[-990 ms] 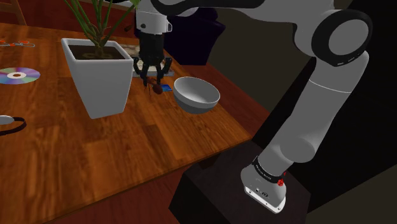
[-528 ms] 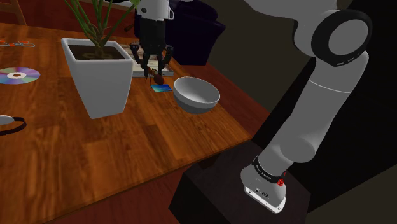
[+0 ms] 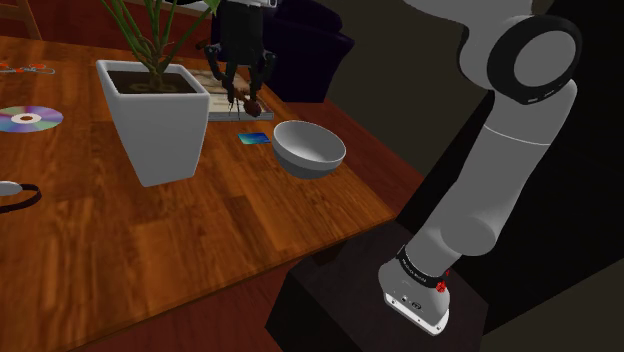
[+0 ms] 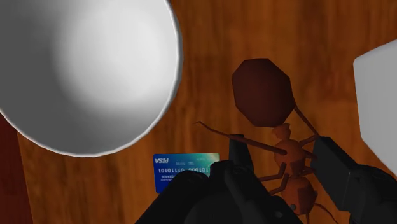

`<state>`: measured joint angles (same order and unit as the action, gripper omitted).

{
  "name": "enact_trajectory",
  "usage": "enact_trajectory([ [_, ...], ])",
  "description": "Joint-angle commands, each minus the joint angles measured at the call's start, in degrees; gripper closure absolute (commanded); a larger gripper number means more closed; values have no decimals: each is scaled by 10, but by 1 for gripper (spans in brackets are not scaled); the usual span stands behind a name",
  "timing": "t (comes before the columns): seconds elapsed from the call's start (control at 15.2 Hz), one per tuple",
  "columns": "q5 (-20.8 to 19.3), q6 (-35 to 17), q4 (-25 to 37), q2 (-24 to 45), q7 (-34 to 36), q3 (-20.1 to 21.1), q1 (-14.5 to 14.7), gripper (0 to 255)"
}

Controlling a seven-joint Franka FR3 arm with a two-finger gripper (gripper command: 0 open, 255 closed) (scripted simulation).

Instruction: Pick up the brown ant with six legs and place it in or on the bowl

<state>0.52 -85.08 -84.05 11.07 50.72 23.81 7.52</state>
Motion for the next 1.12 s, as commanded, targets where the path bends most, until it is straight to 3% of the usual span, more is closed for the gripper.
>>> enact_trajectory([
  [0.0, -1, 16, 18, 2, 0, 0, 0, 255],
  [0.07, -1, 23, 27, 4, 1, 0, 1, 255],
  [0.4, 48, -12, -140, -136, -38, -10, -26, 255],
  [0.86, 97, -18, -317, -312, -90, -41, -29, 255],
  [1.06, 101, -31, -347, -329, -96, -44, -27, 255],
])
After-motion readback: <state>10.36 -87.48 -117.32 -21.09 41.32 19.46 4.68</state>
